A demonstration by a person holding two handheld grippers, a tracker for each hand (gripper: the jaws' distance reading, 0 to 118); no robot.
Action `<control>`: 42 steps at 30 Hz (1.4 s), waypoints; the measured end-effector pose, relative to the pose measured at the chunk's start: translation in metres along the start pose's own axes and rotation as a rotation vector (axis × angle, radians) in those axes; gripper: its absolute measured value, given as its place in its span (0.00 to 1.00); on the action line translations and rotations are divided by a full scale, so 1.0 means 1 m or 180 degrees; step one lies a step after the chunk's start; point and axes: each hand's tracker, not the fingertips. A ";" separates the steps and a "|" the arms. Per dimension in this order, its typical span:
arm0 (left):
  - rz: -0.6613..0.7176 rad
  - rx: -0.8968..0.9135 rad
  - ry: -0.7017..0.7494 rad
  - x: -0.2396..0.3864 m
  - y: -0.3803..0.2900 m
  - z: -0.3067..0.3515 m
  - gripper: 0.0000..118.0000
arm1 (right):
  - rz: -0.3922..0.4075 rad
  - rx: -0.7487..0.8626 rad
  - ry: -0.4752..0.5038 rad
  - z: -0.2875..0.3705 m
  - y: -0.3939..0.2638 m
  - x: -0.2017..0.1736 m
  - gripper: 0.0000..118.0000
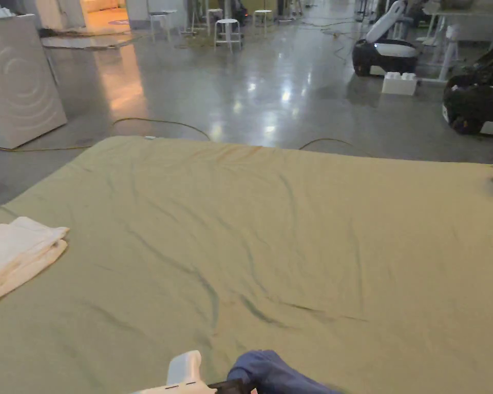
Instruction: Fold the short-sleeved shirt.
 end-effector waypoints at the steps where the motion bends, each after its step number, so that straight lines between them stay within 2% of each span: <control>1: -0.0033 0.0139 0.0100 -0.014 0.014 0.020 0.29 | -0.0054 0.0030 0.0032 0.007 -0.002 0.003 0.00; 4: -0.0070 0.0281 0.0677 -0.066 0.066 0.067 0.29 | -0.0186 0.0005 0.0056 0.018 -0.011 0.014 0.00; 7: 0.0011 -0.0111 0.1335 -0.130 0.119 0.083 0.29 | -0.0525 -0.0020 0.0031 0.020 -0.014 0.016 0.00; 9: 0.0149 -0.0331 0.1714 -0.156 0.137 0.075 0.30 | -0.0551 0.0072 0.0227 0.017 -0.011 0.013 0.00; 10: 0.0139 -0.0301 0.1803 -0.161 0.140 0.070 0.35 | -0.0551 0.0090 0.0256 0.017 -0.009 0.010 0.00; 12: 0.0172 -0.0405 0.1944 -0.166 0.145 0.060 0.63 | -0.0471 0.0121 0.0262 0.020 -0.006 0.002 0.00; 13: 0.0161 -0.0236 0.2251 -0.167 0.146 0.055 0.72 | -0.0417 0.0157 0.0275 0.022 -0.004 -0.001 0.00; 15: 0.0048 0.0046 0.2413 -0.160 0.144 0.065 0.75 | -0.0231 0.0241 0.0290 0.031 0.000 -0.006 0.00; 17: -0.0072 0.0341 0.2331 -0.137 0.142 0.091 0.75 | 0.0036 0.0358 0.0219 0.046 0.004 -0.009 0.00; 19: -0.0326 0.0581 0.1898 -0.095 0.129 0.128 0.75 | 0.0393 0.0599 0.0019 0.065 0.009 -0.013 0.00; 20: -0.0605 0.0760 0.1588 -0.065 0.116 0.149 0.75 | 0.0544 0.0733 -0.0142 0.076 0.012 -0.015 0.00; 21: -0.0965 0.1027 0.1293 -0.031 0.094 0.175 0.75 | 0.0647 0.0867 -0.0314 0.089 0.015 -0.015 0.00; 24: -0.1482 0.1693 0.1047 0.044 0.052 0.215 0.75 | 0.0726 0.1378 -0.0626 0.124 0.018 -0.022 0.00; 27: -0.1892 0.2557 0.1252 0.099 0.013 0.221 0.74 | 0.0649 0.2003 -0.0490 0.167 0.021 -0.031 0.00; 29: -0.2112 0.3044 0.1584 0.122 -0.005 0.210 0.74 | 0.0703 0.2423 -0.0450 0.192 0.019 -0.036 0.00; 31: -0.2098 0.3250 0.1877 0.139 -0.014 0.195 0.73 | 0.0811 0.2697 -0.0489 0.215 0.015 -0.046 0.00; 32: -0.2066 0.3340 0.1905 0.146 -0.021 0.190 0.68 | 0.0893 0.2779 -0.0534 0.223 0.014 -0.050 0.00; 33: -0.1991 0.3422 0.1848 0.152 -0.027 0.188 0.54 | 0.0953 0.2839 -0.0617 0.229 0.013 -0.053 0.00; 35: -0.1834 0.3410 0.1591 0.161 -0.033 0.183 0.00 | 0.1036 0.2914 -0.0767 0.237 0.009 -0.062 0.00; 37: -0.1492 0.3522 0.1467 0.167 -0.032 0.182 0.00 | 0.1142 0.2946 -0.0984 0.240 0.005 -0.071 0.00; 38: -0.1625 0.3346 0.1052 0.166 -0.036 0.186 0.00 | 0.1177 0.3044 -0.1067 0.240 0.002 -0.075 0.00; 39: -0.1737 0.3137 0.0944 0.167 -0.036 0.185 0.00 | 0.1221 0.3075 -0.1066 0.241 0.000 -0.077 0.00; 41: -0.1871 0.3074 0.1358 0.169 -0.036 0.172 0.00 | 0.1221 0.3054 -0.0994 0.240 0.000 -0.079 0.00; 42: -0.2034 0.3084 0.1356 0.172 -0.041 0.169 0.00 | 0.1223 0.3072 -0.0993 0.239 0.000 -0.079 0.00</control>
